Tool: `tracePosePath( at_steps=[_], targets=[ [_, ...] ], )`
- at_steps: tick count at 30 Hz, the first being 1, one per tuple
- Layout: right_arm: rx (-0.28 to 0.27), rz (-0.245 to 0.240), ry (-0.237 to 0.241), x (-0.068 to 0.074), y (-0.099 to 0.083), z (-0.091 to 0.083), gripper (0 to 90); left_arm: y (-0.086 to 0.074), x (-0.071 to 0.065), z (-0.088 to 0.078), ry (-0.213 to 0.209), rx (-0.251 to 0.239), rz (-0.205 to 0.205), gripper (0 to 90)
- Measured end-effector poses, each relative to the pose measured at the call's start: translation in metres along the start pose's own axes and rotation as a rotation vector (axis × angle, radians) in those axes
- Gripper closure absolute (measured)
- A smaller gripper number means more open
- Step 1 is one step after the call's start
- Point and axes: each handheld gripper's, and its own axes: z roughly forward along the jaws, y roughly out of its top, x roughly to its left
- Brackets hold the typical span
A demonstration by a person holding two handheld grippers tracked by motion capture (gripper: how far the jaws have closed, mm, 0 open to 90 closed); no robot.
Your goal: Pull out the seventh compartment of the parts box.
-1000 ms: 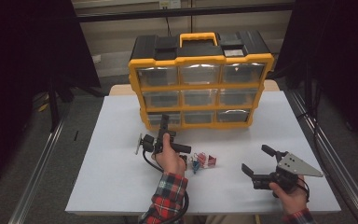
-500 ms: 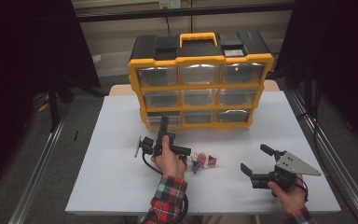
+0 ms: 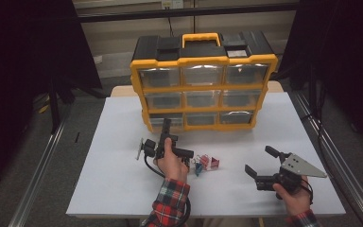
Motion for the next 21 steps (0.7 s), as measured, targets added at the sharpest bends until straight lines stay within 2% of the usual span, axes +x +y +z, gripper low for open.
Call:
tracePosePath(
  at_steps=[2, 4, 5, 9, 10, 12, 14, 15, 17, 21],
  targets=[
    [-0.001, 0.001, 0.002, -0.0001, -0.0001, -0.0001, 0.2, -0.0007, -0.0019, 0.0007, 0.004, -0.024, -0.023, 73.9],
    [-0.002, 0.000, 0.003, -0.0001, -0.0001, -0.0004, 0.2, 0.0000, -0.0006, -0.0017, 0.000, -0.010, -0.006, 73.9],
    [0.000, 0.005, 0.001, 0.0000, -0.0001, -0.0007, 0.2, -0.0002, -0.0018, -0.0013, 0.005, -0.018, -0.023, 73.9],
    [0.002, 0.011, -0.005, -0.0014, -0.0004, -0.0007, 0.1, 0.0007, -0.0007, -0.0033, 0.008, -0.006, -0.007, 74.0],
    [0.001, 0.012, -0.008, -0.0016, -0.0004, -0.0008, 0.1, 0.0003, -0.0011, -0.0032, 0.004, -0.019, -0.009, 73.9],
    [0.003, 0.014, -0.011, -0.0018, -0.0003, -0.0011, 0.1, -0.0001, -0.0017, -0.0057, -0.001, -0.011, -0.016, 74.0],
    [0.006, 0.016, -0.010, -0.0019, -0.0005, -0.0015, 0.1, -0.0005, -0.0005, -0.0072, -0.004, -0.003, -0.006, 74.0],
    [0.004, 0.018, -0.014, -0.0020, -0.0006, -0.0017, 0.1, -0.0009, -0.0008, -0.0070, 0.007, -0.010, -0.002, 74.1],
    [-0.001, 0.019, -0.016, -0.0025, -0.0008, -0.0024, 0.1, -0.0015, -0.0018, -0.0075, 0.009, -0.016, -0.019, 74.2],
    [-0.001, 0.020, -0.026, -0.0036, -0.0008, -0.0045, 0.1, -0.0021, -0.0006, -0.0086, 0.001, -0.015, -0.010, 74.4]
  ],
)
